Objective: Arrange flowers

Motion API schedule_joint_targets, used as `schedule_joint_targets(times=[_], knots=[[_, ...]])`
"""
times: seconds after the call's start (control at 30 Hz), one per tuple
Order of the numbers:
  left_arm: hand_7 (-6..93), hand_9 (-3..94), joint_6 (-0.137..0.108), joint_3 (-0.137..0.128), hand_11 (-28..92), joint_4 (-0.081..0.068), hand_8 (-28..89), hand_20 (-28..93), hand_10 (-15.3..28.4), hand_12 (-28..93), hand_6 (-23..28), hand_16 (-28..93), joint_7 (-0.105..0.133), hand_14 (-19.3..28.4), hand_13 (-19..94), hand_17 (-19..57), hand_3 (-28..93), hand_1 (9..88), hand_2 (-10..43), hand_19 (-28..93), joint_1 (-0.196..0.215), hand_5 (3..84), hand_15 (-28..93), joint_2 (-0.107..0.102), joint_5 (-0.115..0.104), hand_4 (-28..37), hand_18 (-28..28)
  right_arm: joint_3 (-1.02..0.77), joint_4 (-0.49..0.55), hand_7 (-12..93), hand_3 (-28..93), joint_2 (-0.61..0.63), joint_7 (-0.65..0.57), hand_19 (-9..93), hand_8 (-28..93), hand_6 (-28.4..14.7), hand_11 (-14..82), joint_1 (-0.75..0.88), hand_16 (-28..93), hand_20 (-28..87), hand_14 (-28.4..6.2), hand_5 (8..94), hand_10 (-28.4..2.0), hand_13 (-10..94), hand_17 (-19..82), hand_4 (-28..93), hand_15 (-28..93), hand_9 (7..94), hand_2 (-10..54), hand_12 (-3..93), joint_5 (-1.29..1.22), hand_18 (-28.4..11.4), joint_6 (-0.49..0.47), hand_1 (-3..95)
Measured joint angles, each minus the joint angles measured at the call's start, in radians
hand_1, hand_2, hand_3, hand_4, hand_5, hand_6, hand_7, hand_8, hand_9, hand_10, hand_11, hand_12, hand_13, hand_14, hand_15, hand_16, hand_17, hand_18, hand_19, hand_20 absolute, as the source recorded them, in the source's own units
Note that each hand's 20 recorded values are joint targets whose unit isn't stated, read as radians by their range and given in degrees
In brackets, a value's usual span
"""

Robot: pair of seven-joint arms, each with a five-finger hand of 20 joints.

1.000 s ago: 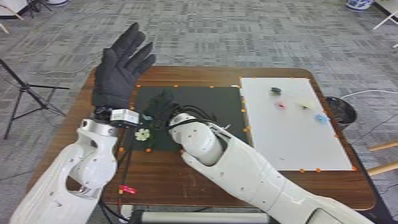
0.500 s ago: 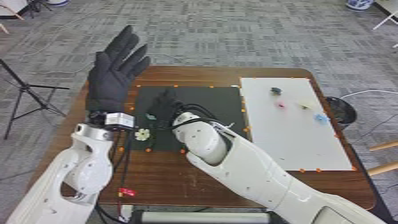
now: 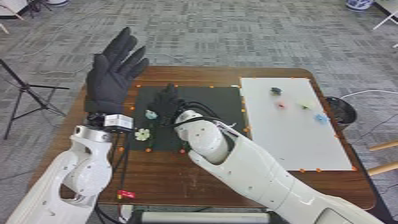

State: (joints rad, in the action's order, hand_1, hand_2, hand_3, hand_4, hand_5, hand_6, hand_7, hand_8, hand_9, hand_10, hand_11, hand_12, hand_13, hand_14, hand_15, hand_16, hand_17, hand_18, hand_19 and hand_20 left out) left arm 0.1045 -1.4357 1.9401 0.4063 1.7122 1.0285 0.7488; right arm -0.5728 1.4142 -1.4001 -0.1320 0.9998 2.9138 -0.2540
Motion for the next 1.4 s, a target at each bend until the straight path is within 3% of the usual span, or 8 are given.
schedule_joint_targets(times=[0.27, 0.43, 0.47, 0.6, 0.8, 1.03, 1.27, 1.4], knots=[[15.5, 20.3, -0.017, 0.009, 9, -0.002, -9, 7, 9.4, 17, 0.1, 8, 0.000, 12.9, 18, -12.0, 54, 25.6, -1.6, 39, -0.006, 25.4, 6, 0.001, 0.000, -28.2, 18.9, -0.021, 0.003, 20, 90, 0.010, -0.005, 74, -14, 6.4, 71.9, 0.008, 51, 56, -19.4, 33.7, -18.7, 31, 13, -21, 92, 29.8, 10.1, 66.2, -0.023, -22.6, 0.074, 25.8], [15.6, 20.5, -0.017, -0.014, 9, 0.004, -9, 7, 9.4, 17, 0.0, 8, -0.005, 13.3, 18, -12.0, 54, 25.5, -1.8, 39, 0.015, 25.3, 7, 0.019, 0.000, -28.2, 19.2, -0.102, 0.113, 19, 85, 0.061, -0.112, 75, -14, 5.4, 67.2, 0.048, 49, 57, -18.2, 37.5, -18.2, 33, 13, -27, 91, 31.4, -1.2, 55.1, -0.188, -22.5, 0.067, 26.8], [15.6, 20.6, -0.017, -0.021, 10, 0.007, -9, 7, 9.5, 17, 0.0, 8, -0.007, 13.4, 19, -12.0, 54, 25.5, -1.8, 39, 0.024, 25.3, 7, 0.023, 0.000, -28.2, 19.3, -0.129, 0.152, 21, 85, 0.080, -0.148, 75, -14, 5.0, 61.7, 0.061, 49, 57, -17.2, 39.9, -16.9, 35, 13, -28, 91, 33.4, -6.4, 48.6, -0.240, -22.4, 0.063, 28.2], [15.7, 20.9, -0.029, -0.050, 10, 0.024, -9, 8, 9.5, 17, 0.0, 8, -0.016, 13.6, 19, -11.9, 60, 24.1, -0.8, 40, 0.074, 25.7, 8, 0.040, -0.002, -25.7, 19.6, -0.235, 0.288, 30, 85, 0.192, -0.202, 76, -16, 3.0, 48.2, 0.114, 47, 56, -14.7, 43.8, -13.5, 39, 15, -28, 88, 40.6, -9.4, 33.2, -0.351, -21.3, 0.117, 32.4], [15.7, 21.2, -0.049, -0.086, 10, 0.048, -9, 8, 9.7, 17, 0.1, 7, -0.024, 13.7, 19, -11.8, 61, 23.7, -1.4, 40, 0.170, 26.4, 8, 0.058, -0.002, -25.7, 19.7, -0.461, 0.424, 33, 75, 0.429, -0.109, 75, -16, 1.8, 36.2, 0.263, 45, 55, -13.1, 44.2, -12.2, 41, 16, -28, 85, 47.4, -9.5, 27.2, -0.332, -20.7, 0.330, 38.0], [15.8, 21.3, -0.073, -0.115, 11, 0.067, -9, 8, 9.8, 16, 0.2, 7, -0.028, 13.6, 19, -11.8, 61, 23.7, -1.5, 40, 0.266, 26.6, 8, 0.083, -0.002, -26.4, 19.7, -0.754, 0.516, 32, 70, 0.667, -0.215, 75, -15, 0.5, 32.3, 0.498, 40, 54, -12.1, 44.1, -12.7, 41, 16, -28, 83, 47.7, -9.5, 25.6, -0.336, -20.4, 0.284, 40.3], [15.7, 21.3, -0.074, -0.105, 11, 0.062, -9, 7, 9.8, 16, 0.3, 7, -0.030, 13.5, 19, -12.0, 60, 23.6, -1.5, 40, 0.274, 26.6, 8, 0.109, -0.003, -26.6, 19.8, -0.946, 0.515, 30, 64, 0.707, -0.257, 74, -15, 0.2, 21.1, 0.649, 34, 52, -10.5, 45.6, -11.1, 45, 17, -28, 80, 53.6, -9.5, 19.1, -0.338, -20.1, 0.250, 44.0], [15.5, 21.2, -0.073, -0.103, 11, 0.061, -9, 7, 9.8, 16, 0.3, 7, -0.030, 13.5, 19, -12.0, 60, 23.4, -1.7, 40, 0.274, 26.5, 8, 0.116, -0.003, -26.7, 19.7, -1.005, 0.521, 27, 45, 0.716, -0.259, 74, -14, -1.1, 17.3, 0.719, 33, 53, -10.4, 42.2, -11.5, 44, 16, -28, 80, 51.1, -9.5, 18.8, -0.336, -20.4, 0.197, 53.5]])
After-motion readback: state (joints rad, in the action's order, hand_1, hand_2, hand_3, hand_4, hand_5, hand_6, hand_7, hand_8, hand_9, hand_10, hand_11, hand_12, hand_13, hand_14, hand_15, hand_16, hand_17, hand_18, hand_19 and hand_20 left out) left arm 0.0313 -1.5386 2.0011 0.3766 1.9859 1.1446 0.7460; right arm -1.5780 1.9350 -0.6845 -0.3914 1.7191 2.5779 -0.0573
